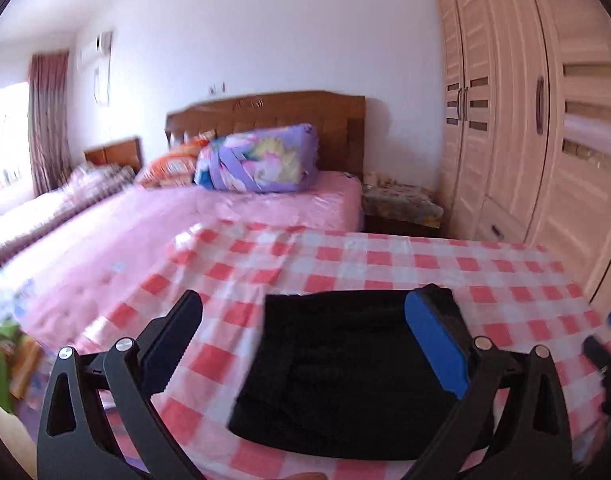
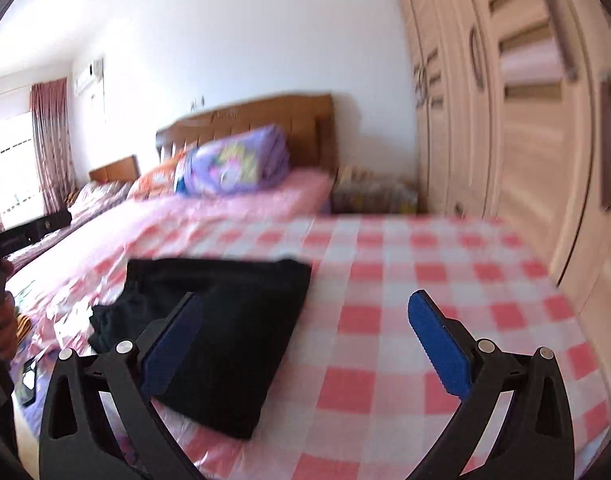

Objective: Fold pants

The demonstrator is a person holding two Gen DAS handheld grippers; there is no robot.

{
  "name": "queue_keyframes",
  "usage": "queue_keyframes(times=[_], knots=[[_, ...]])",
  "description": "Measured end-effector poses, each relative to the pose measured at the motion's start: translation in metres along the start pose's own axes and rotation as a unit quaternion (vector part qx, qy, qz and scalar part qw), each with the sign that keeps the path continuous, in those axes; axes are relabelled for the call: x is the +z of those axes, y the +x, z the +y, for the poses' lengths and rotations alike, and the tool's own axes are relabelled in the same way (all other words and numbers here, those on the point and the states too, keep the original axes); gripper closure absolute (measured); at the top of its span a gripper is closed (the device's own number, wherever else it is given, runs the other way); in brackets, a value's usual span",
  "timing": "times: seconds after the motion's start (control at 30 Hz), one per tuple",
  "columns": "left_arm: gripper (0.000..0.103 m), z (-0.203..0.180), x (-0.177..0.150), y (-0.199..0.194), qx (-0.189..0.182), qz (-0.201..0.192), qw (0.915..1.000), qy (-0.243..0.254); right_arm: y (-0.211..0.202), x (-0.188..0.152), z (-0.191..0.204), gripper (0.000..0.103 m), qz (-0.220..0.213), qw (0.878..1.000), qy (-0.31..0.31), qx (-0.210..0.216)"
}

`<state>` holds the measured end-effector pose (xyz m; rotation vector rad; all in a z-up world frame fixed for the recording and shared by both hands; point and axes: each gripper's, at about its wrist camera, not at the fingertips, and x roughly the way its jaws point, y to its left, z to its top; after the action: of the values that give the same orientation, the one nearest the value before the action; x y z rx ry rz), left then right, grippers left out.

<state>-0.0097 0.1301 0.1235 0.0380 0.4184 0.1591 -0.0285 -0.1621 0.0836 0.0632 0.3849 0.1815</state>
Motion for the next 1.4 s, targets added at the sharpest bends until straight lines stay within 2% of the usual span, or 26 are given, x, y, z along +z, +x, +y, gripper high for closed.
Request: queue_keyframes(times=[0.07, 0.13, 0.27, 0.37, 0.43, 0.5, 0.53, 0.57, 0.6, 0.67, 0.73, 0.77, 0.83, 0.93, 0.97, 1.03, 1.07, 1.13, 1.17, 1.2, 1.23, 1.27, 1.3, 1.37, 1.4], knots=[[0.001, -0.012, -0.001, -0.004, 0.044, -0.014, 0.9984, 0.032, 0.001, 0.004, 0.0, 0.004, 0.008, 1.0, -0.005, 0.002], [0.001, -0.021, -0.005, 0.002, 0.077, 0.011, 0.9957, 0.051, 0.005, 0.003, 0.001, 0.004, 0.021, 1.0, -0.002, 0.011], [0.001, -0.027, -0.02, 0.019, 0.058, 0.051, 0.9956, 0.053, 0.022, 0.0, 0.004, 0.004, 0.051, 0.998, 0.019, 0.035], [0.001, -0.016, -0.033, 0.049, 0.015, 0.093, 0.9955, 0.014, 0.069, -0.013, 0.012, 0.004, 0.14, 0.988, 0.019, 0.068], [0.002, 0.012, -0.047, 0.08, -0.027, 0.134, 0.9898, -0.039, 0.109, -0.029, -0.004, 0.004, 0.208, 0.969, 0.073, 0.111], [0.002, 0.056, -0.064, 0.112, -0.076, 0.178, 0.9745, -0.114, 0.14, -0.042, -0.024, 0.004, 0.272, 0.943, 0.138, 0.13], [0.002, 0.076, -0.074, 0.132, -0.083, 0.215, 0.9615, -0.149, 0.156, -0.049, -0.035, 0.004, 0.299, 0.926, 0.173, 0.149], [0.002, 0.099, -0.086, 0.157, -0.092, 0.267, 0.9426, -0.178, 0.167, -0.053, -0.042, 0.004, 0.311, 0.916, 0.192, 0.164], [0.003, 0.111, -0.093, 0.169, -0.109, 0.286, 0.9322, -0.193, 0.176, -0.054, -0.045, 0.004, 0.317, 0.911, 0.195, 0.178], [0.004, 0.129, -0.102, 0.185, -0.124, 0.312, 0.9189, -0.208, 0.188, -0.055, -0.045, 0.004, 0.328, 0.905, 0.196, 0.185], [0.004, 0.137, -0.109, 0.199, -0.155, 0.333, 0.9019, -0.226, 0.198, -0.057, -0.042, 0.004, 0.337, 0.897, 0.202, 0.204], [0.004, 0.137, -0.111, 0.206, -0.168, 0.345, 0.8944, -0.229, 0.2, -0.055, -0.039, 0.004, 0.332, 0.9, 0.198, 0.203], [0.004, 0.132, -0.108, 0.214, -0.179, 0.348, 0.8931, -0.222, 0.205, -0.052, -0.031, 0.004, 0.336, 0.901, 0.186, 0.201], [0.004, 0.118, -0.104, 0.225, -0.184, 0.354, 0.8943, -0.202, 0.213, -0.05, -0.019, 0.004, 0.347, 0.893, 0.185, 0.219], [0.005, 0.111, -0.103, 0.228, -0.193, 0.358, 0.8924, -0.195, 0.217, -0.05, -0.014, 0.004, 0.352, 0.89, 0.18, 0.227], [0.012, 0.095, -0.103, 0.235, -0.211, 0.372, 0.8858, -0.179, 0.222, -0.049, -0.008, 0.006, 0.356, 0.888, 0.174, 0.234], [0.012, 0.087, -0.104, 0.236, -0.215, 0.375, 0.8844, -0.176, 0.224, -0.049, -0.006, 0.006, 0.356, 0.888, 0.172, 0.233], [0.009, 0.078, -0.106, 0.24, -0.202, 0.376, 0.8893, -0.164, 0.227, -0.049, -0.007, 0.006, 0.357, 0.885, 0.18, 0.239], [0.008, 0.079, -0.109, 0.242, -0.209, 0.378, 0.885, -0.173, 0.227, -0.049, -0.011, 0.006, 0.356, 0.881, 0.192, 0.245], [0.002, 0.082, -0.111, 0.243, -0.224, 0.374, 0.8807, -0.185, 0.229, -0.049, -0.014, 0.006, 0.356, 0.877, 0.203, 0.252], [0.002, 0.084, -0.112, 0.243, -0.237, 0.368, 0.879, -0.19, 0.23, -0.05, -0.017, 0.006, 0.355, 0.872, 0.215, 0.259], [0.002, 0.083, -0.112, 0.241, -0.241, 0.368, 0.8789, -0.183, 0.23, -0.05, -0.019, 0.006, 0.354, 0.869, 0.223, 0.263], [0.002, 0.08, -0.112, 0.239, -0.243, 0.368, 0.8823, -0.166, 0.23, -0.051, -0.019, 0.006, 0.353, 0.869, 0.224, 0.265], [0.002, 0.073, -0.111, 0.237, -0.236, 0.367, 0.889, -0.141, 0.229, -0.049, -0.016, 0.006, 0.349, 0.873, 0.214, 0.264], [0.008, 0.072, -0.111, 0.236, -0.225, 0.367, 0.8924, -0.135, 0.228, -0.049, -0.014, 0.01, 0.344, 0.877, 0.208, 0.261]])
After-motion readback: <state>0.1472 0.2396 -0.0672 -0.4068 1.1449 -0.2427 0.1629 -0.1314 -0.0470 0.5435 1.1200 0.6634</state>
